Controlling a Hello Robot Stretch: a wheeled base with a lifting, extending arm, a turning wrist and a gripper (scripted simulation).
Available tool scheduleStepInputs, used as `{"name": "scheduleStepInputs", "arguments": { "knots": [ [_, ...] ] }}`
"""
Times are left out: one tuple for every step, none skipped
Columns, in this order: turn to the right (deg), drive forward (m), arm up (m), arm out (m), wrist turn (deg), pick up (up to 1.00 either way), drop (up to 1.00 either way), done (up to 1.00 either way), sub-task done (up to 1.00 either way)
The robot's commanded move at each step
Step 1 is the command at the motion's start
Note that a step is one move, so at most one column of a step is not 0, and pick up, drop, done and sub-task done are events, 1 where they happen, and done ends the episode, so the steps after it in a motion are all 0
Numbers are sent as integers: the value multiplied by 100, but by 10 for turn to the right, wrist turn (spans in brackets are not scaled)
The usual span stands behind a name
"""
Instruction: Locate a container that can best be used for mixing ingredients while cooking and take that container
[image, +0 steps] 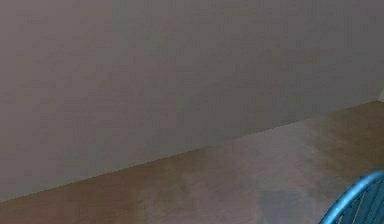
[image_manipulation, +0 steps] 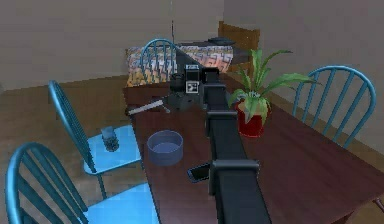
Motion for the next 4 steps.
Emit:
{"name": "scheduleStepInputs", "arguments": {
  "knots": [
    [0, 0, 0, 0, 150, 0, 0, 0, 0],
    [0, 0, -30, 0, 0, 0, 0, 0, 0],
    [0, 0, 0, 0, 0, 100, 0, 0, 0],
    [0, 0, 10, 0, 0, 0, 0, 0, 0]
  ]
}}
